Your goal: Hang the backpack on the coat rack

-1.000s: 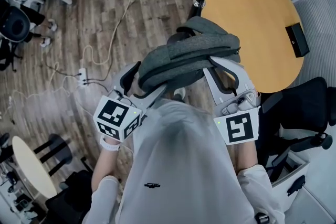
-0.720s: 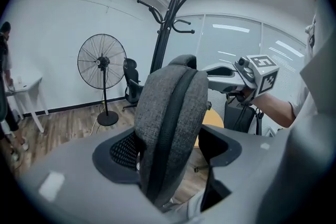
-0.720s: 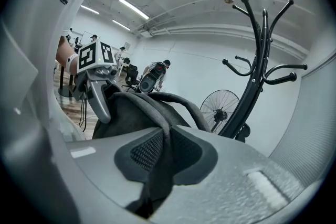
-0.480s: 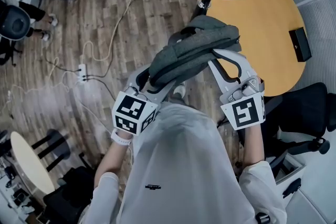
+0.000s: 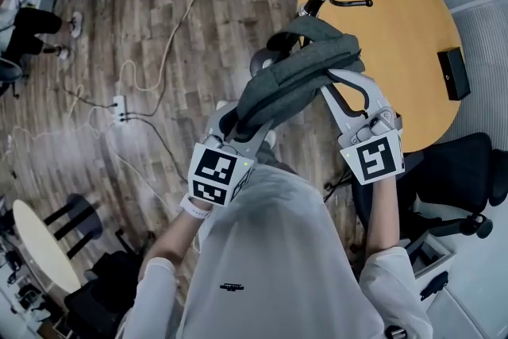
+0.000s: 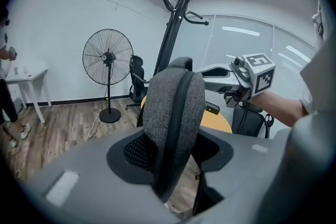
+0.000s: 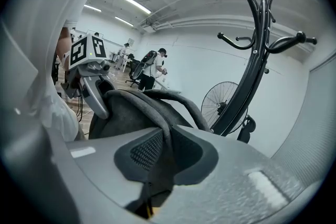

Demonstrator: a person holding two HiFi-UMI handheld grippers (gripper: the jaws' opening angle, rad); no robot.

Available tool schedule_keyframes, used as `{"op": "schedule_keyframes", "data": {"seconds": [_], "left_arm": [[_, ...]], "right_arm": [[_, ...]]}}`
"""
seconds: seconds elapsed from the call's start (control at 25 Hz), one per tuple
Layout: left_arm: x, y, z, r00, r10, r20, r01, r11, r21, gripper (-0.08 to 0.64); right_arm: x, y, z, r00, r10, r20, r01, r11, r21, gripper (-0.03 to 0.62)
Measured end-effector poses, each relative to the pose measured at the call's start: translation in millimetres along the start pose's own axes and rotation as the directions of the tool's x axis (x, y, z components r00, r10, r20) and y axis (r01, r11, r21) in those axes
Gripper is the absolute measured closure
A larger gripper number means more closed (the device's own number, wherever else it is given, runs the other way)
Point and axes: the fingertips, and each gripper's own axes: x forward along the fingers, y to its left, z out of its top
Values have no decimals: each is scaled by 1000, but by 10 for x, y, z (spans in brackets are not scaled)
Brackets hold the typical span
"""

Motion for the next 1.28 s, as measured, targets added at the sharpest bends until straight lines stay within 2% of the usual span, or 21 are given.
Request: {"op": "schedule_keyframes", "data": {"seconds": [0.2,0.44,0.76,1.12,1.28], "left_arm": [[109,66,-125,997,49,-59,-48,999,19,371],[310,126,-464,987,95,-133,-87,994,62,379],[490,255,-821,977,124,-173,-122,992,22,383],[642,462,-1141,964,142,-224,-138,990,34,383],[695,549,-1322,950,156,-272,-150,988,43,383]], "right_arm": [[136,32,-199,999,36,-9,-36,999,35,540],[295,189,-513,997,78,-14,-76,992,97,535],[568,342,-752,996,93,12,-94,978,184,530],[833,522,-996,992,115,-52,-101,971,218,526],[931,634,-1155,986,120,-113,-91,967,236,525]]}}
